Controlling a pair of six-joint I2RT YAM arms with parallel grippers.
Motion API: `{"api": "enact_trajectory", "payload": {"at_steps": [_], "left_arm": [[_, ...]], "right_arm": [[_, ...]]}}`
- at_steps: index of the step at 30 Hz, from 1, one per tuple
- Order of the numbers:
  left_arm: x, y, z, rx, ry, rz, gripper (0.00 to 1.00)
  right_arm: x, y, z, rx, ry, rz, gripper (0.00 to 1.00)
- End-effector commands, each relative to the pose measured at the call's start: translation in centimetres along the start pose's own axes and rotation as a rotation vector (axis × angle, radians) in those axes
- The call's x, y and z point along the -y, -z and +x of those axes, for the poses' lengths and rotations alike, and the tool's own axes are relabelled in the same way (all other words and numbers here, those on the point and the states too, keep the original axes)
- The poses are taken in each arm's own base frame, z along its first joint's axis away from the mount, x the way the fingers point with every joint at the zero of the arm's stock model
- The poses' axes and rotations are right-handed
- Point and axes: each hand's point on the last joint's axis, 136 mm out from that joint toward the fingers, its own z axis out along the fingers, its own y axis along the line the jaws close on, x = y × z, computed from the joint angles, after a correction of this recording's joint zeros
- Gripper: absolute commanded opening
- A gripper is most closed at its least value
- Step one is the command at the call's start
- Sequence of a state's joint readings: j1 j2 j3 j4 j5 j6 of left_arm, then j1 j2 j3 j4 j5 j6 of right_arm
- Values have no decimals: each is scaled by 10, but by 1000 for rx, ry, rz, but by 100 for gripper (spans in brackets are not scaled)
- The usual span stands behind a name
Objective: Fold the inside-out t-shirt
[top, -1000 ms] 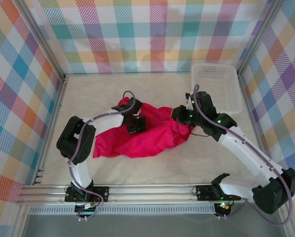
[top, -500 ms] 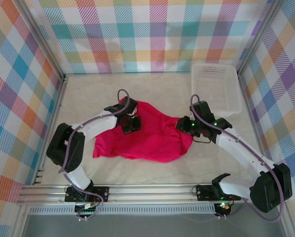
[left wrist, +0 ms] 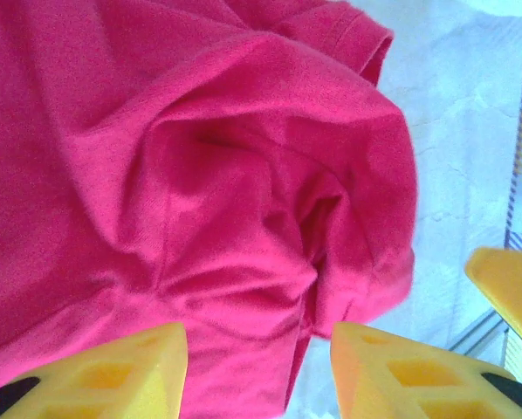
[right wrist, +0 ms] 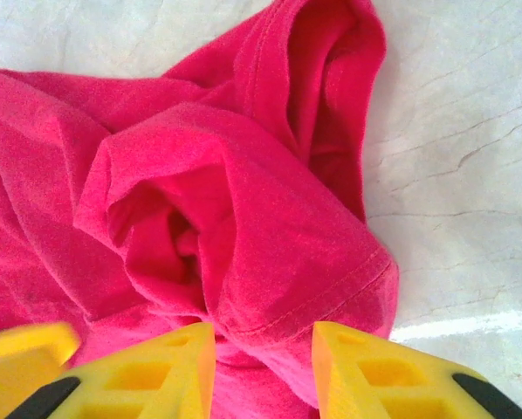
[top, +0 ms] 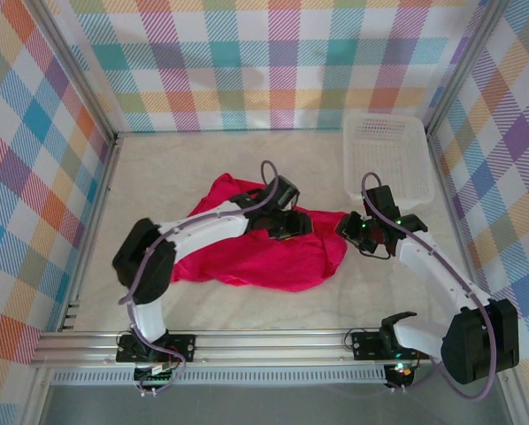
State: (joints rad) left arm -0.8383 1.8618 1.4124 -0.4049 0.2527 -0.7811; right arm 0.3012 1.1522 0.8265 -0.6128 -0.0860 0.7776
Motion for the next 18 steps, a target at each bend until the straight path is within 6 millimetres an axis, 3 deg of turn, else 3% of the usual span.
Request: {"api": "enact_trajectory", "payload": {"at_steps": [1, 5, 9, 14, 15, 18], "left_arm": [[2, -24, 0, -28, 46, -30, 46], [-7, -44, 2, -56, 64, -83, 27], [-11, -39, 1, -41, 62, -110, 2], [-5, -16, -1, -17, 33, -102, 0], [-4, -8, -1, -12, 24, -102, 0], [-1, 16, -1, 17, -4, -89, 0]], "right_arm": [[-3, 1, 8, -32, -10, -30, 37], [-9, -7, 12, -65, -25, -73, 41], [-18, -29, 19, -122, -45, -107, 44], [-26, -71, 14, -159, -86, -102, 45], [-24, -80, 12, -165, -95, -82, 42], [-21, -93, 5, -175, -94, -44, 11]]}}
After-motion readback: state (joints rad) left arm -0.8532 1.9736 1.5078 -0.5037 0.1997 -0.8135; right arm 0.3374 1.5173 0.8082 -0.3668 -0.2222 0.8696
